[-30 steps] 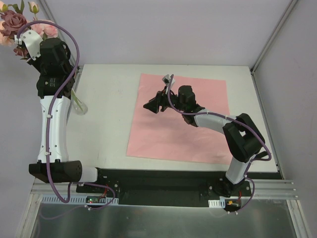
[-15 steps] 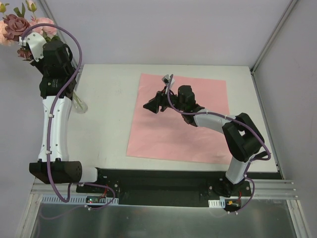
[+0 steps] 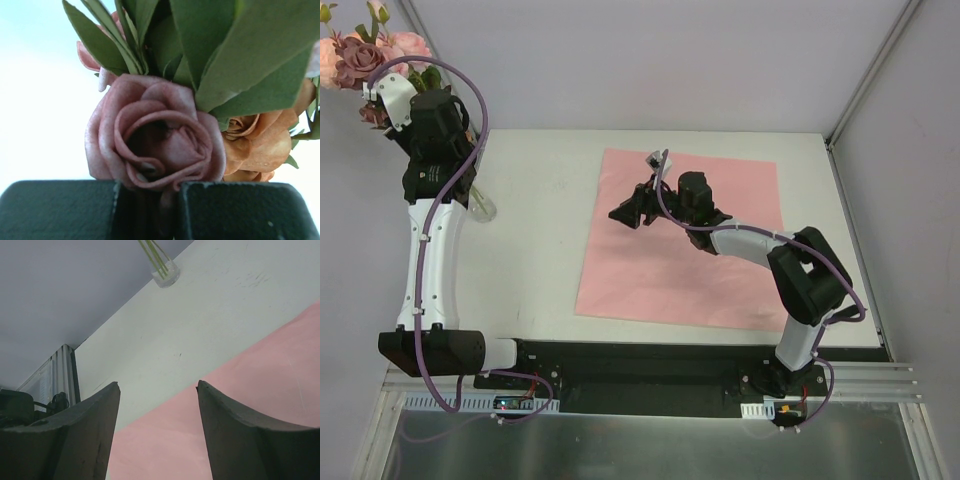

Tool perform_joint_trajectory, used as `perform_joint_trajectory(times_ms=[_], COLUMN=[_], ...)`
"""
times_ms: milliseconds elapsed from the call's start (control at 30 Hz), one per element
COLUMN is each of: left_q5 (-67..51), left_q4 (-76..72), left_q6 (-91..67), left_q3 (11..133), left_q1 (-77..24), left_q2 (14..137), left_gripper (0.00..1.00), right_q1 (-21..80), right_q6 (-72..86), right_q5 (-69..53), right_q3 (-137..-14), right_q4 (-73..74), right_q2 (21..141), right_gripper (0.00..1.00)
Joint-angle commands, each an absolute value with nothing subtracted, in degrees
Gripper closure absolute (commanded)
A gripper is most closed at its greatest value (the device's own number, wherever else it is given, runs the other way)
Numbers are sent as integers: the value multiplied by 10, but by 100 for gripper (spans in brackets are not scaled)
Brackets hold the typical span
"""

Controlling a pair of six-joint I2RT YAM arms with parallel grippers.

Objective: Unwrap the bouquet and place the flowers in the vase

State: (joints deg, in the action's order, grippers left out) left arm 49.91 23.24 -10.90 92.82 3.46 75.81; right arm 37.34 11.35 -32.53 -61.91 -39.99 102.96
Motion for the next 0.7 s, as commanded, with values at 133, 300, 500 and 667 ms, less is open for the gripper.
perform_joint_trajectory(times_ms=[133, 300, 500, 667], left_q5=[474, 418, 390, 348], left_q4=[229, 200, 187, 174], left_q6=[-46, -5, 5, 1], left_q3=[982, 986, 968, 942], left_q1=[39, 39, 40, 49], left_q2=[760, 768, 781, 772], left_gripper=[100, 100, 100, 100], right_q1=[373, 373, 372, 372], right_q6=[118, 120, 123, 123], right_q5=[-345, -346, -350, -351], right_q3=[-652, -654, -659, -660], right_q4=[-418, -418, -418, -417], right_q2=[1034, 1037, 1044, 1046], right_gripper=[34, 34, 34, 34])
